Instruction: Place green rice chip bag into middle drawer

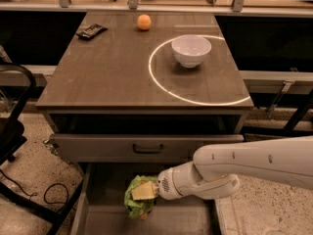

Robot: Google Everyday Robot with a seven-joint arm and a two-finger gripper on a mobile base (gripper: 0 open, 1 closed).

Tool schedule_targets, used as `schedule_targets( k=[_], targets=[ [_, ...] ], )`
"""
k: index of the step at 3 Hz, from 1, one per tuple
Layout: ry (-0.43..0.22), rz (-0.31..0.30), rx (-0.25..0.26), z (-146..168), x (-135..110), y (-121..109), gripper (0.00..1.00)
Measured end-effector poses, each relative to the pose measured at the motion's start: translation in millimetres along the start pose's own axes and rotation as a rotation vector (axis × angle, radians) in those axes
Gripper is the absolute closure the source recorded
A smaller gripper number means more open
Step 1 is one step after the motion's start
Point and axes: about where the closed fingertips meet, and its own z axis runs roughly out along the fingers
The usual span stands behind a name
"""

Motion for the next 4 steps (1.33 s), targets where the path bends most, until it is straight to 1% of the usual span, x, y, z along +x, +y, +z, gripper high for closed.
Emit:
schedule_targets(
  k=[3,4],
  targets=[
    [0.002,-0.007,-0.003,1.1,-0.6,3.3,0.05],
    [0.003,-0.009,-0.004,1.4,-0.8,4.0,0.00]
  ],
)
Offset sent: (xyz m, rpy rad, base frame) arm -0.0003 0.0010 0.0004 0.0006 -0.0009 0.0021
